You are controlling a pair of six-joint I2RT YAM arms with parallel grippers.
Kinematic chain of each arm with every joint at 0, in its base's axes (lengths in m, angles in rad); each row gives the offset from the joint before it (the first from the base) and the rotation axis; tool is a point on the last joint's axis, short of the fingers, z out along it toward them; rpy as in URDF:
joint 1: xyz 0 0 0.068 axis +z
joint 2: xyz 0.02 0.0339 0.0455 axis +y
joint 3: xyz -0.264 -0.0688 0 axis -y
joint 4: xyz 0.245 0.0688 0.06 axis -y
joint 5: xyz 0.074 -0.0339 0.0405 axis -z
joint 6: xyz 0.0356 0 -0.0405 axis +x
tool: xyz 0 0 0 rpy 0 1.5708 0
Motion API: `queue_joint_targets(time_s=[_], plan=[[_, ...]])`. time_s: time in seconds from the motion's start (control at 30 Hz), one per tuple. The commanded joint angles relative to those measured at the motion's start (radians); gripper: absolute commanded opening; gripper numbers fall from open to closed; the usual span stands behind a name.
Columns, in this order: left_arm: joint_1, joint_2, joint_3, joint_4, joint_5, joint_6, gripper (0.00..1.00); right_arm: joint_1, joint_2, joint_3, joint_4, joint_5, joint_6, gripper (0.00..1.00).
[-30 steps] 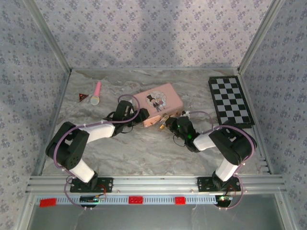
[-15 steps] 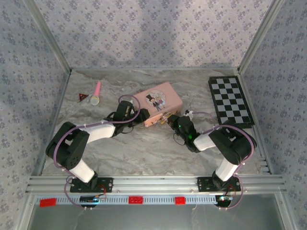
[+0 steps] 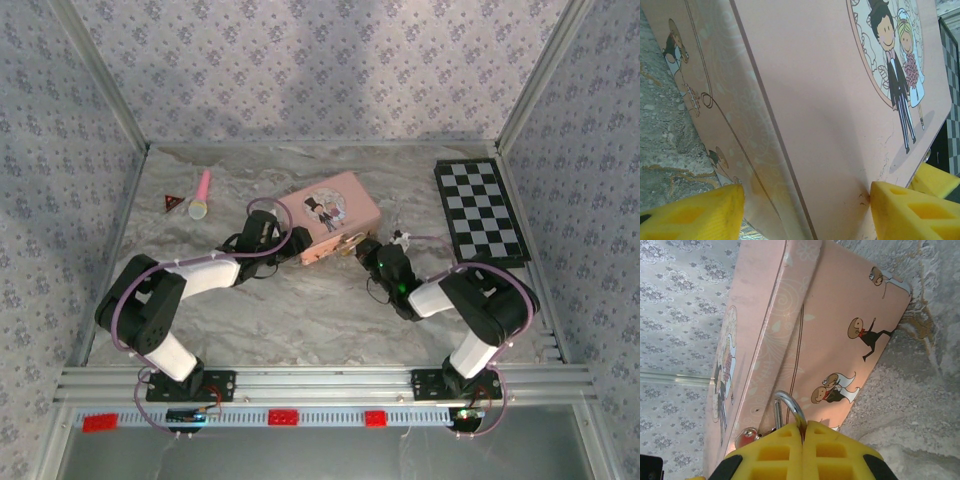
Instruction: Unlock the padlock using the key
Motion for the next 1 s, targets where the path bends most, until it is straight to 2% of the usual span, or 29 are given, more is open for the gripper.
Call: queue_joint_targets(time_s=[0.0, 0.17, 0.43, 0.57, 0.6, 0.63, 0.8, 0.97], plan=[[-0.007, -0.004, -0.019, -0.087, -0.003, 0.003, 0.66, -0.006, -0.039, -0.005, 0.001, 0.041, -0.005, 0.00], [-0.006, -0.015, -0.021, -0.090, -0.005, 0.003, 0.67, -0.007, -0.080, -0.020, -0.031, 0.049, -0.027, 0.00], [0.003, -0.089, -0.006, -0.176, 0.024, 0.103, 0.74, -0.006, -0.252, -0.068, -0.223, 0.038, -0.073, 0.00], [0.016, -0.180, -0.078, -0.119, 0.060, 0.154, 0.79, -0.007, -0.382, -0.078, -0.408, 0.006, -0.134, 0.00], [0.012, -0.196, -0.086, -0.109, 0.080, 0.173, 0.90, -0.007, -0.420, -0.082, -0.448, -0.004, -0.157, 0.00], [0.008, -0.213, -0.094, -0.111, 0.088, 0.189, 0.93, -0.006, -0.458, -0.086, -0.501, -0.011, -0.176, 0.00], [0.000, -0.365, -0.207, -0.079, 0.061, 0.259, 0.93, -0.006, -0.687, -0.076, -0.803, -0.036, -0.252, 0.00], [0.001, -0.568, -0.276, -0.175, -0.007, 0.355, 0.94, -0.012, -0.846, -0.064, -1.002, -0.100, -0.346, 0.00]])
